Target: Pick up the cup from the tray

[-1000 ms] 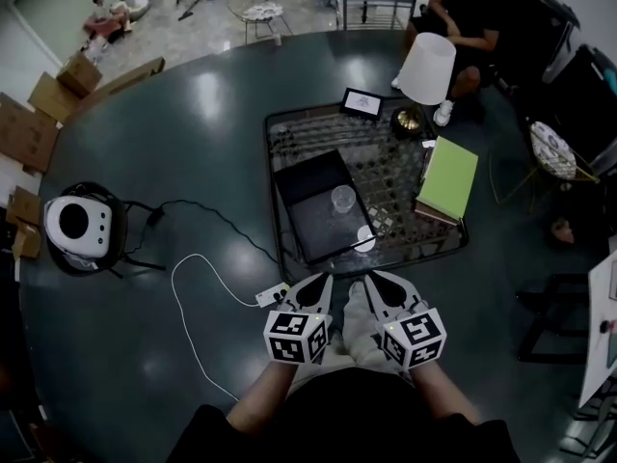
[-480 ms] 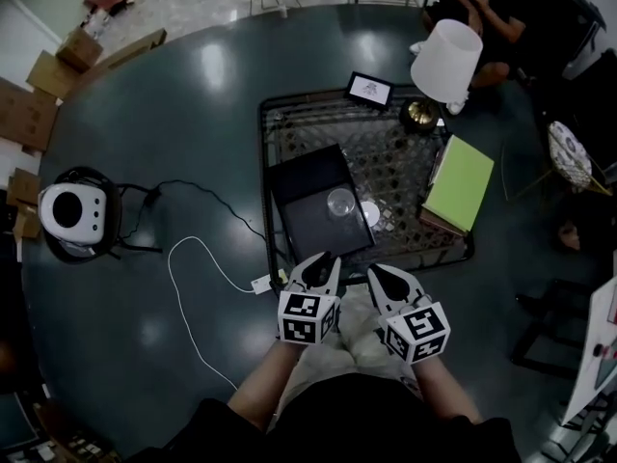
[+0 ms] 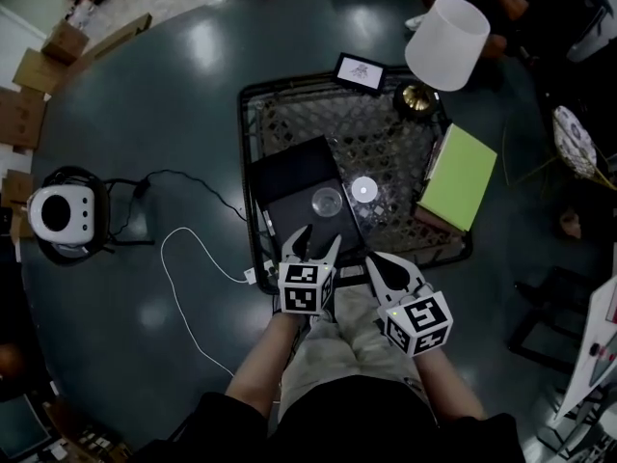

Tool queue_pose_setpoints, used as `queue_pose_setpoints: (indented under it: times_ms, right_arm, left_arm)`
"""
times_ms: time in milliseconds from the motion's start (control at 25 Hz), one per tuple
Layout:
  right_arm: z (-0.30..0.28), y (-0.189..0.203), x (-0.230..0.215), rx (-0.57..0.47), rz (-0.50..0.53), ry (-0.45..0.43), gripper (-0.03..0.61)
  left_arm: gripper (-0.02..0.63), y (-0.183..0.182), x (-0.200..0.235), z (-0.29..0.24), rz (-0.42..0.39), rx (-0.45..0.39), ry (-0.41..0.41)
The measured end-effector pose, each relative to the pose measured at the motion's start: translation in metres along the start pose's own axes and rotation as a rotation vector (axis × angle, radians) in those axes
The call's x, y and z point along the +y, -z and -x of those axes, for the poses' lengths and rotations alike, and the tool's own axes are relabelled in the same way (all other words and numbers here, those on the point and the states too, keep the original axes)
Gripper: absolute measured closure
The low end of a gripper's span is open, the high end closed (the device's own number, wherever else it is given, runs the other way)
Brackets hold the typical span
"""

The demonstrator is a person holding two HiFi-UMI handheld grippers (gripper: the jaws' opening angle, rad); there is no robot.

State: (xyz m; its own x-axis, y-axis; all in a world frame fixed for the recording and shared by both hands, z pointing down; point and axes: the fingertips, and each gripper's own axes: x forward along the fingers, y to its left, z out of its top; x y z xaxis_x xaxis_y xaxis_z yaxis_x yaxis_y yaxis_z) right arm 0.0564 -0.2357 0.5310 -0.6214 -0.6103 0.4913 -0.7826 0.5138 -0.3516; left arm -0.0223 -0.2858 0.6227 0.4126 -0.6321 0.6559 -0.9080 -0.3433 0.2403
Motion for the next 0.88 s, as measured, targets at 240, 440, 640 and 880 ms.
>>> queue_pose_setpoints:
  times_ms: [240,440,640,880]
  right_arm:
    - [-0.01,0.002,-0.016,0.033,-0.015,-0.01,0.568]
    - [-0.017,0.0,-0.029,0.055,-0.015,-0.018,0.568]
    - [-0.019,0.002,-0.034,0.072,-0.023,-0.024,0.568]
    - [-0.019,0.01,-0.038,0.092,-0.034,-0.025,0.568]
  left_arm:
    - [0.305,0.006,0.015,-0.04,-0.003,0.064,-0.027]
    - [0.274,0.013,0.026,-0.072,-0.031,0.105,-0.055]
    - [0.262,0.014,0.036,-0.094,-0.086,0.12,-0.097]
    - [0.318,0.007,0.04,-0.103,-0.131,0.104,-0.143]
